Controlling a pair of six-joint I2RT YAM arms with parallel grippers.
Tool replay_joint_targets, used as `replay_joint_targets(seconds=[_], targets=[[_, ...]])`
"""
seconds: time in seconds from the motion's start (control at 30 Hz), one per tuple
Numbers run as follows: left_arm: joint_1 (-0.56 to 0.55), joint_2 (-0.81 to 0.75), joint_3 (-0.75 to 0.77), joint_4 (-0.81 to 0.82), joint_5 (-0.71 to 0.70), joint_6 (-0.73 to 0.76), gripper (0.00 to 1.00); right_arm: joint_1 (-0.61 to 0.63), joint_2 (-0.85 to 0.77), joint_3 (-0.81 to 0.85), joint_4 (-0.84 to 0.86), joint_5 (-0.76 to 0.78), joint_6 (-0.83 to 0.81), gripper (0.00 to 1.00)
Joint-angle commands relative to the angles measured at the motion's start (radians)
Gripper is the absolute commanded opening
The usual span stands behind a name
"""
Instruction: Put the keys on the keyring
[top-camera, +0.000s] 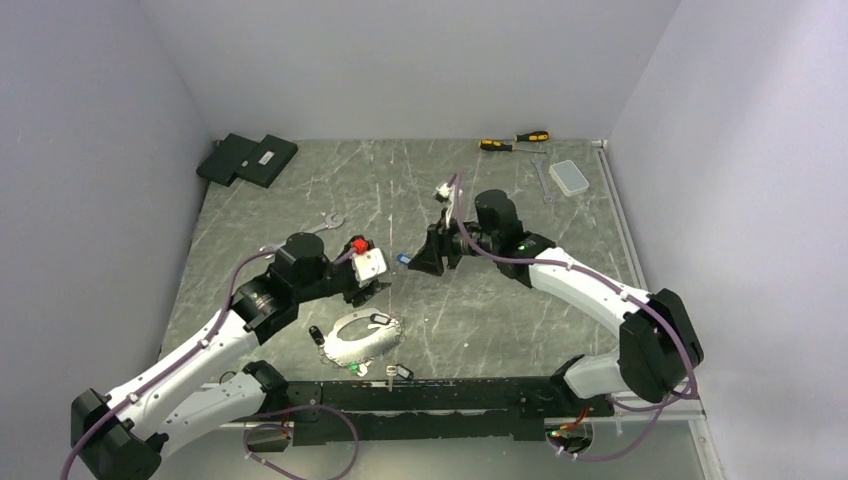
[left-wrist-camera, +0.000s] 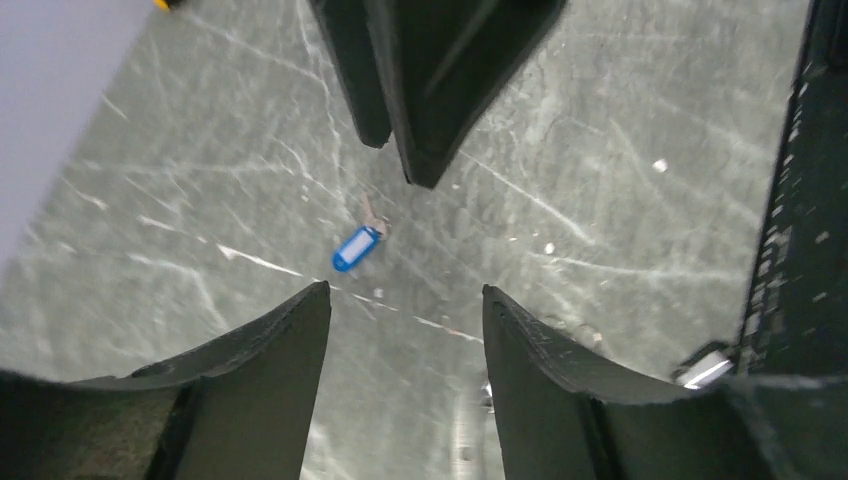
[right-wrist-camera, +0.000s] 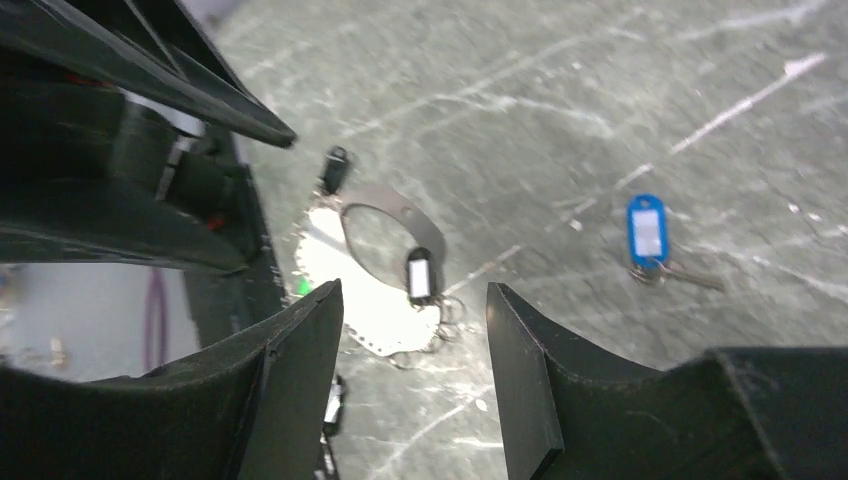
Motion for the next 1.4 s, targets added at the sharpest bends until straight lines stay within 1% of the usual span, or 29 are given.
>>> replay_joint_targets(seconds=[0.0, 0.07, 0.1, 0.17, 0.37, 0.47, 0.53, 0.57, 0.73, 0.83, 0.9, 1.0, 1.07, 1.13, 1.23, 1.3, 1.37], targets=[[-0.002, 0.024, 0.003, 0.056, -0.081, -0.387, 0.63, 0.03, -0.005, -0.046, 0.001, 0.234, -0.113, 0.58], [-0.002, 0.038, -0.014, 0.059, -0.097, -0.449, 0.63, 0.03, -0.034, -0.106, 0.089, 0.277, -0.107, 0.58], [-0.002, 0.048, -0.023, 0.054, -0.141, -0.504, 0.62, 0.03, -0.051, -0.132, 0.122, 0.292, -0.11, 0.59], [-0.001, 0.073, -0.029, 0.028, -0.164, -0.541, 0.57, 0.03, -0.079, -0.166, 0.155, 0.326, -0.117, 0.59], [-0.005, 0.13, -0.058, 0.04, -0.086, -0.653, 0.5, 0.028, -0.107, -0.153, 0.088, 0.343, -0.13, 0.59], [-0.061, 0.135, -0.082, 0.011, -0.076, -0.634, 0.48, 0.028, -0.12, -0.17, 0.077, 0.339, -0.13, 0.59], [-0.102, 0.155, -0.09, -0.015, -0.062, -0.586, 0.5, 0.028, -0.131, -0.19, 0.078, 0.339, -0.135, 0.59], [-0.113, 0.18, -0.088, -0.017, -0.06, -0.582, 0.51, 0.028, -0.135, -0.197, 0.082, 0.339, -0.138, 0.59], [-0.132, 0.334, -0.012, -0.053, 0.017, -0.525, 0.5, 0.028, -0.135, -0.198, 0.073, 0.318, -0.14, 0.59], [-0.148, 0.42, 0.044, -0.107, 0.037, -0.495, 0.51, 0.028, -0.144, -0.196, 0.058, 0.312, -0.14, 0.59], [-0.156, 0.454, 0.068, -0.141, 0.009, -0.503, 0.52, 0.028, -0.154, -0.209, 0.062, 0.312, -0.141, 0.59], [-0.165, 0.479, 0.111, -0.196, -0.06, -0.575, 0.49, 0.028, -0.167, -0.229, 0.071, 0.312, -0.137, 0.59], [-0.182, 0.475, 0.137, -0.232, -0.097, -0.645, 0.48, 0.028, -0.172, -0.232, 0.068, 0.309, -0.134, 0.59], [-0.22, 0.458, 0.157, -0.286, -0.126, -0.676, 0.49, 0.028, -0.174, -0.236, 0.071, 0.303, -0.133, 0.59], [-0.276, 0.428, 0.209, -0.417, -0.221, -0.68, 0.51, 0.028, -0.173, -0.247, 0.094, 0.277, -0.134, 0.59], [-0.297, 0.402, 0.263, -0.499, -0.309, -0.655, 0.51, 0.035, -0.171, -0.272, 0.149, 0.252, -0.117, 0.59], [-0.299, 0.366, 0.306, -0.547, -0.404, -0.628, 0.51, 0.051, -0.171, -0.302, 0.218, 0.243, -0.089, 0.59]])
